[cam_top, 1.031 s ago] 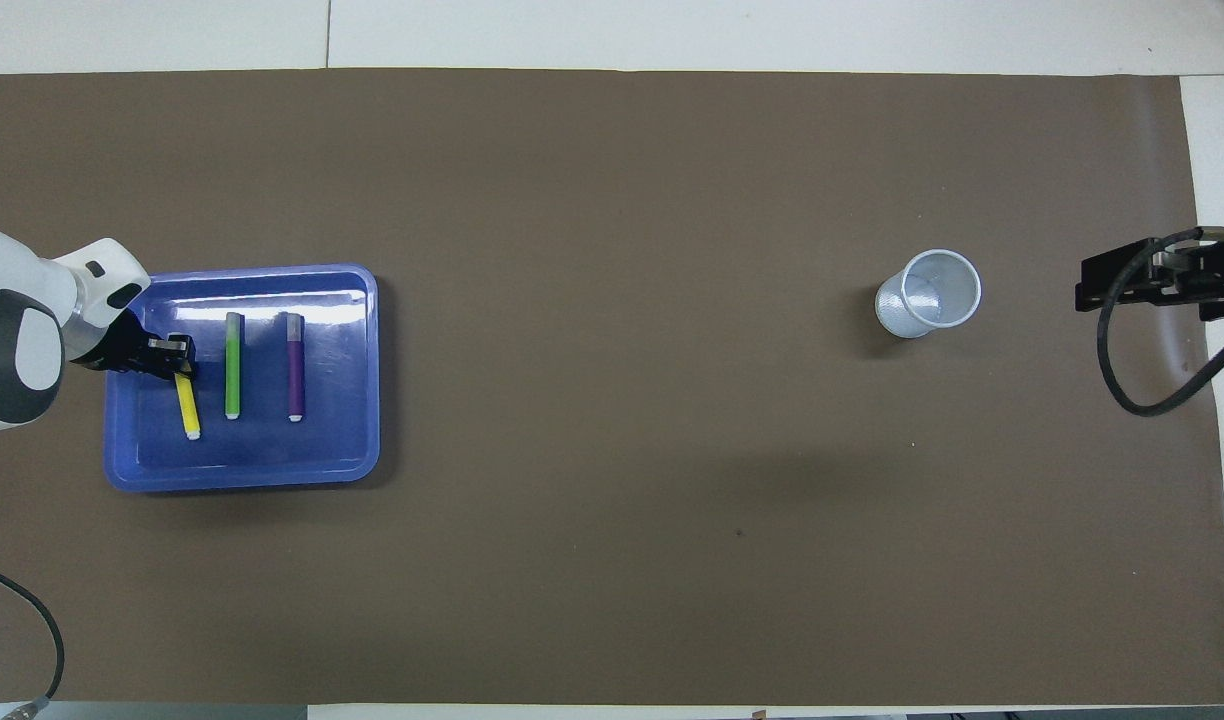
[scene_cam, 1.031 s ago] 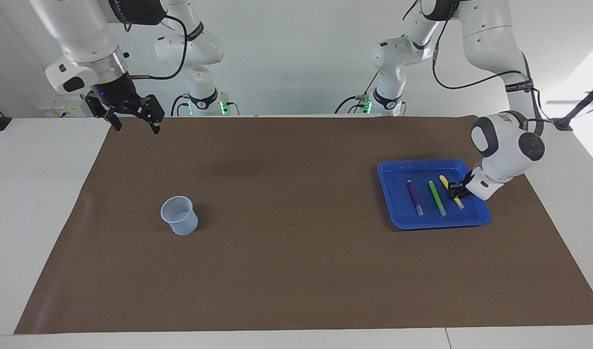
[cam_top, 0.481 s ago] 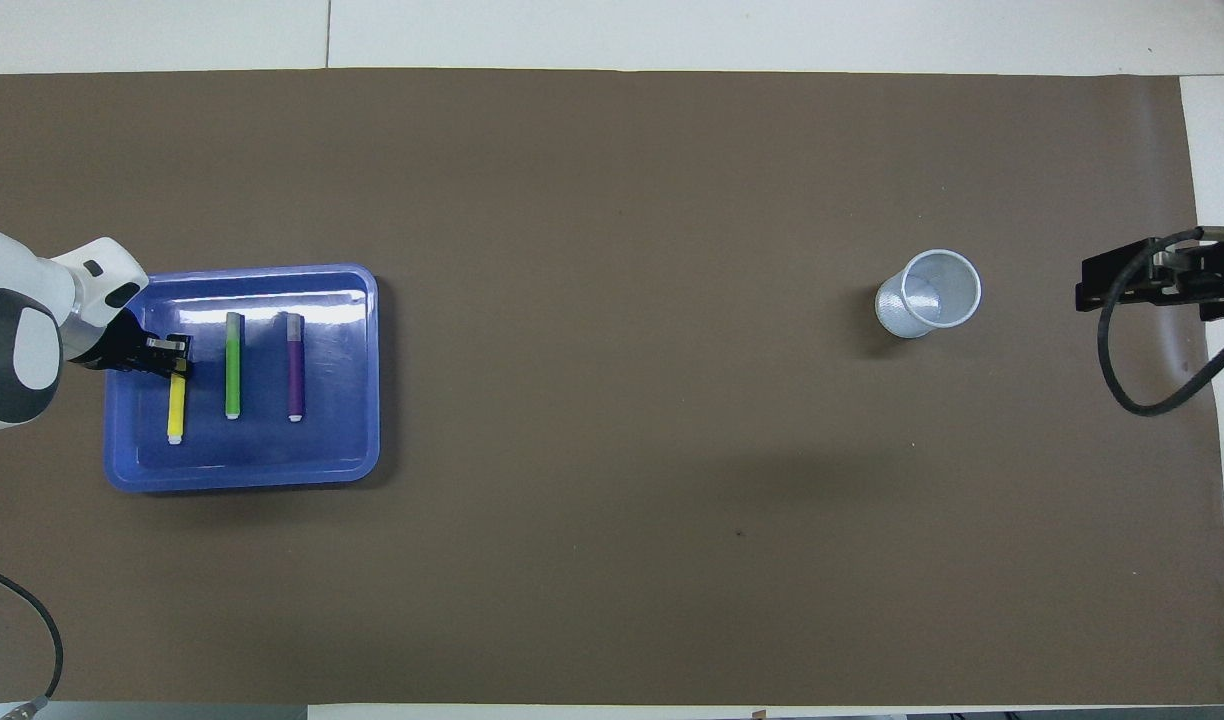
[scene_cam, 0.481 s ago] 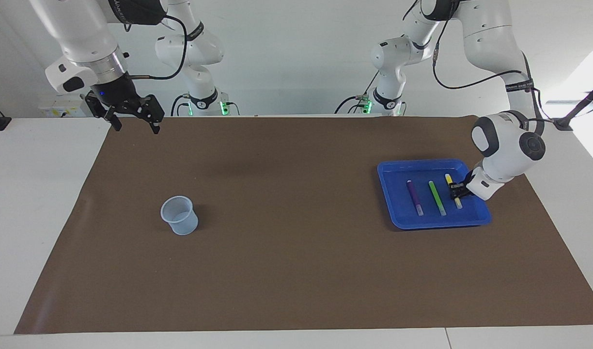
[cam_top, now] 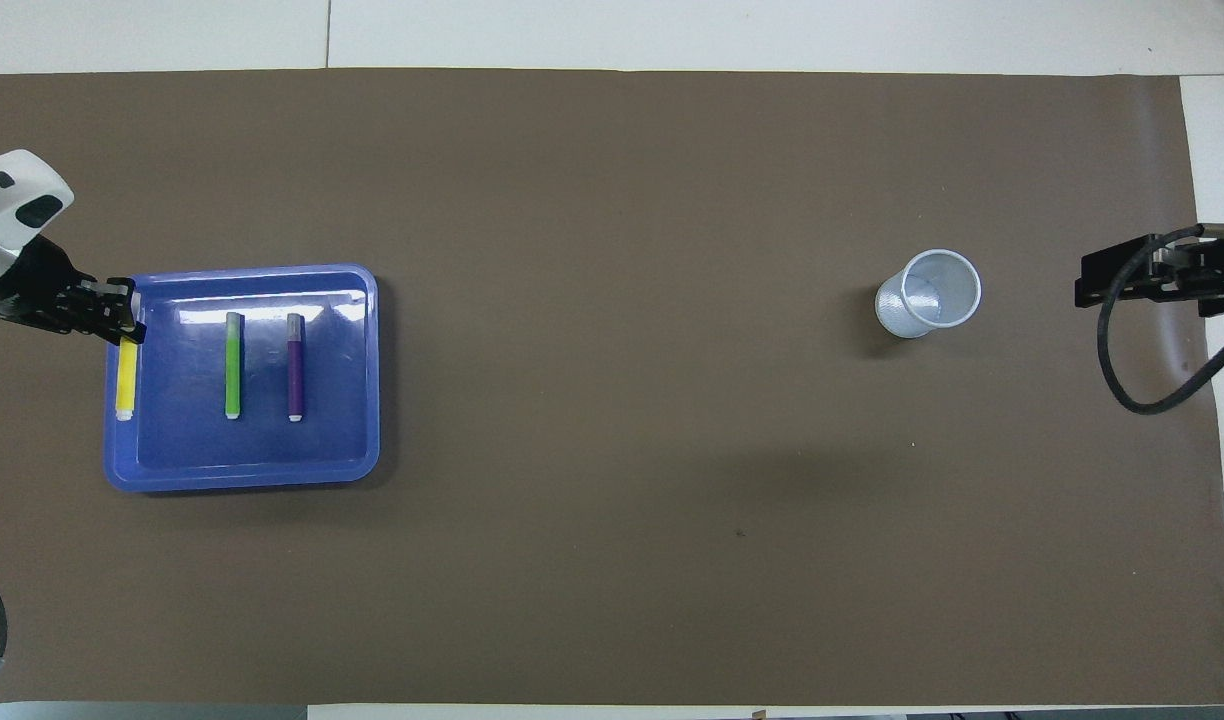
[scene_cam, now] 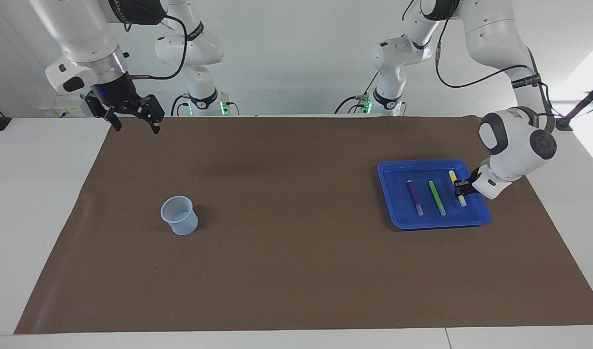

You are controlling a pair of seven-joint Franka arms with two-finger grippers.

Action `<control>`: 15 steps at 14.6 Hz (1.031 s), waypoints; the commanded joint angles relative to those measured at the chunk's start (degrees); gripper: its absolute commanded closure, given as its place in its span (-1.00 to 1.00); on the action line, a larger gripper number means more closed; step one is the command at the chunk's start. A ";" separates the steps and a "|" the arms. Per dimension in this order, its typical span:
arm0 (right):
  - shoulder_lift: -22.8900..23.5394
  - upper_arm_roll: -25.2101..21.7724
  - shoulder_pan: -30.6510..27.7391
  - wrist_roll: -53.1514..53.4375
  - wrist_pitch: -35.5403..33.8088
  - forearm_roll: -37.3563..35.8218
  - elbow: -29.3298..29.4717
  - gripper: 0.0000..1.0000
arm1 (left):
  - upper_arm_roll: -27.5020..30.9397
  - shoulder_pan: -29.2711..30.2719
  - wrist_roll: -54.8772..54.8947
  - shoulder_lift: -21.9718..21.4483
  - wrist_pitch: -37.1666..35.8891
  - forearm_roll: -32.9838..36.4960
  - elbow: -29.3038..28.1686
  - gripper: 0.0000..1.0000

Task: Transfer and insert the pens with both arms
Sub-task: 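Lift the yellow pen with the left gripper while the right gripper approaches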

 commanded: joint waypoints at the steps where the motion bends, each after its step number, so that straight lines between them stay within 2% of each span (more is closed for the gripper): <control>1: -0.13 0.32 -0.65 -0.62 1.48 3.15 -0.11 -1.00 | -2.49 -1.88 -11.84 0.22 -8.13 -3.41 6.59 1.00; 5: 0.22 0.41 -0.30 7.26 3.85 11.75 0.25 -1.00 | -7.33 -1.80 -36.62 -1.63 -10.18 -15.87 7.93 1.00; 8: 1.10 0.76 0.14 12.98 4.64 21.93 1.30 -1.00 | -11.02 -1.80 -53.14 -3.12 -9.22 -24.31 7.84 1.00; 11: 1.10 3.12 2.24 24.82 7.54 29.07 1.39 -1.00 | -14.36 -1.89 -70.82 -3.83 -4.66 -32.58 6.97 1.00; 15: 1.71 3.92 9.26 35.31 14.74 33.12 1.39 -1.00 | -17.62 -4.34 -83.06 -6.11 3.76 -41.98 1.44 1.00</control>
